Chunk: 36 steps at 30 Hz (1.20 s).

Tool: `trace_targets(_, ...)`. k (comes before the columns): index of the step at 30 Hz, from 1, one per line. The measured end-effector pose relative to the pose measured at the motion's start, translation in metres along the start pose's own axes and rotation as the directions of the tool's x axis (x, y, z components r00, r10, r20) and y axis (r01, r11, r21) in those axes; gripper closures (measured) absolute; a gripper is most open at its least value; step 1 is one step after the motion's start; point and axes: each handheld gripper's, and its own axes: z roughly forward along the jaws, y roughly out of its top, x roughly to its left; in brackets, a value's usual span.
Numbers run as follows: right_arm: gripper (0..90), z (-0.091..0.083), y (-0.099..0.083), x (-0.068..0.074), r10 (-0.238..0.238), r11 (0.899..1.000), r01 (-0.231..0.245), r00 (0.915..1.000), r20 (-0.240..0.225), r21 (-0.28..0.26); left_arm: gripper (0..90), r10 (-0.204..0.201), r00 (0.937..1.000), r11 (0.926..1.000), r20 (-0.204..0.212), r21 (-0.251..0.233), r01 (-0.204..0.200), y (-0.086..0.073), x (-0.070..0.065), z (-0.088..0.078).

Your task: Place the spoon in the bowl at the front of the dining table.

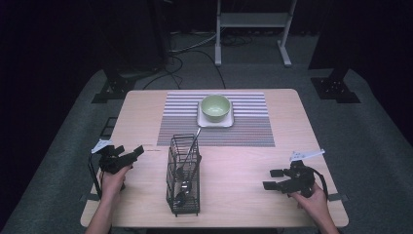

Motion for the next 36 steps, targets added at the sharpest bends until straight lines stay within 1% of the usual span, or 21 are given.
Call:
trace_targets(6,18.2,0.004,0.003,0.005,-0.018,1.000,0.018,0.9998,-0.006,0.004,0.0,0.002,1.0000,1.0000,0.000,0.000,-0.002,-0.001,-0.002,0.000)
trace_targets(14,18.1,0.007,0.008,0.011,-0.040,0.999,0.040,0.9991,-0.012,0.007,0.0,-0.002,1.0000,1.0000,-0.003,-0.002,0.002,-0.001,0.000,-0.002)
trace_targets(18,18.1,0.011,0.011,0.015,-0.050,0.998,0.050,0.9986,-0.014,0.022,0.0,-0.001,1.0000,1.0000,-0.003,0.000,0.001,-0.001,0.000,-0.002)
trace_targets(19,18.1,0.012,0.014,0.017,-0.052,0.998,0.053,0.9983,-0.025,0.022,0.0,-0.001,1.0000,1.0000,-0.003,0.000,0.001,-0.001,0.000,-0.002)
trace_targets(22,18.0,0.013,0.016,0.020,-0.063,0.998,0.063,0.9976,-0.031,0.023,0.0,-0.002,1.0000,1.0000,-0.004,-0.002,0.002,-0.001,0.000,-0.002)
trace_targets(23,18.1,0.014,0.019,0.022,-0.068,0.997,0.069,0.9968,-0.043,0.025,0.0,-0.002,1.0000,1.0000,-0.005,-0.002,0.002,-0.001,0.000,-0.002)
trace_targets(27,18.1,0.015,0.023,0.025,-0.078,0.996,0.079,0.9958,-0.049,0.027,0.0,-0.001,1.0000,1.0000,-0.006,0.002,0.001,-0.002,0.000,-0.002)
trace_targets(36,18.1,0.018,0.035,0.033,-0.080,0.996,0.082,0.9924,-0.093,0.018,0.0,-0.004,1.0000,1.0000,-0.006,0.002,0.004,-0.002,0.000,-0.002)
